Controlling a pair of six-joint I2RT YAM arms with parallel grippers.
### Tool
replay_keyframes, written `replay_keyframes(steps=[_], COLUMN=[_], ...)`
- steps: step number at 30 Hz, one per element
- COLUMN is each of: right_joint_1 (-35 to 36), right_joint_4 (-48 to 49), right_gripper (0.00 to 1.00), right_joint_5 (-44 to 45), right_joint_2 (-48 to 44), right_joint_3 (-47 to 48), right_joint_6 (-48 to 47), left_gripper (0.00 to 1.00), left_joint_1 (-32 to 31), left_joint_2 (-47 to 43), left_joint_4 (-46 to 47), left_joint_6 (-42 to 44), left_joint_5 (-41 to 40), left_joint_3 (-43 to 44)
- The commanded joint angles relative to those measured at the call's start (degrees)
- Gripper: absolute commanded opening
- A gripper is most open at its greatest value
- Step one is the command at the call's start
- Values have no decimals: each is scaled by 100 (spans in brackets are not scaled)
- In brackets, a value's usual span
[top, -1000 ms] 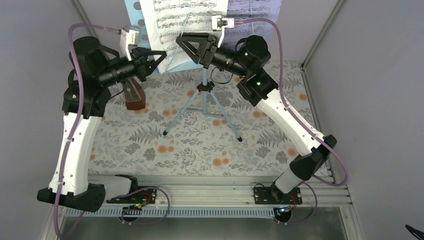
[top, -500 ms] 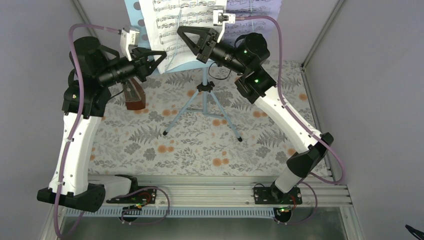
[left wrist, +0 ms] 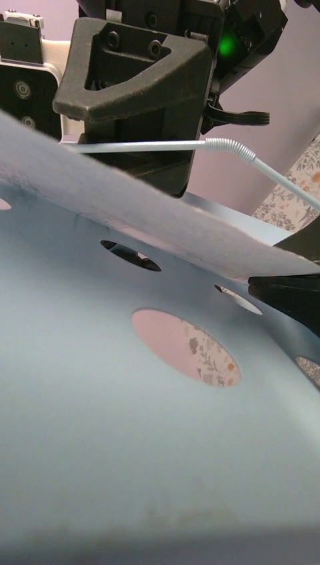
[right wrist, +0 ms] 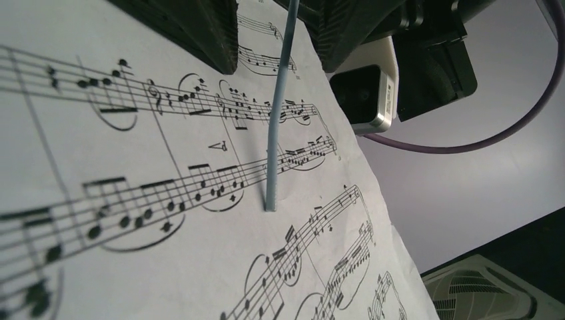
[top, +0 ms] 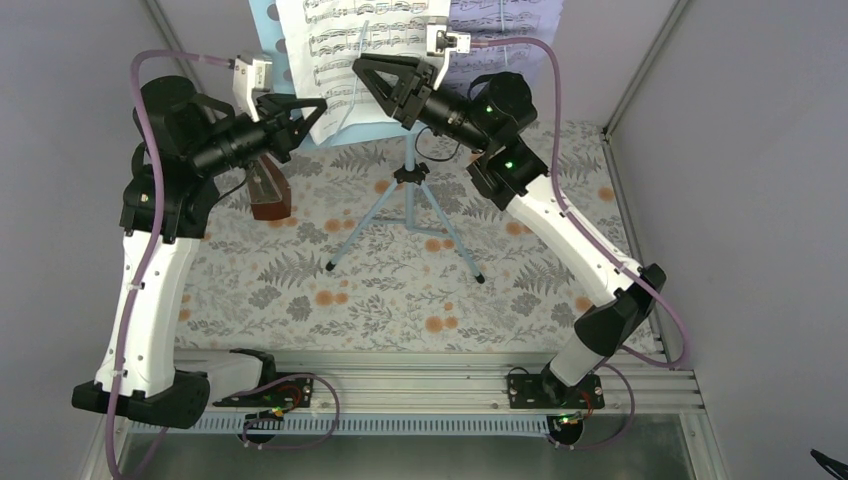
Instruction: Pack up the instrument practice props
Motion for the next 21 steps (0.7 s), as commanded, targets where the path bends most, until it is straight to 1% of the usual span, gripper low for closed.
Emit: replay_keyframes(steps=[1,5,10,13,16,17,21], right_joint_1=[54,57,64,60,63,63,63], right_joint_4=[-71,-36,768,996,1144,1212,1523], right_gripper=[31,30,27,21,6,4,4], right_joint_5=[133,-88,-566,-722,-740,-747,-721], right_joint_2=[231,463,555,628,627,601,431], right_joint_3=[234,460,349,381,339,304,-5], right_joint_6=[55,145,464,535,482,440,198], left_gripper=[2,2,2,2,2,2,2], left_joint_1=[17,13,10,13,13,17,139], left_joint_2=[-13,-18,31,57,35,19,-30], left_joint_4=[34,0,-127,-171,-176,-183,-220], left_joint_6=[-53,-36,58,89,101,112,105], left_joint_5=[63,97,171,229,152,81,-307], left_joint_3=[3,17,30,-1,-50,-48,-2])
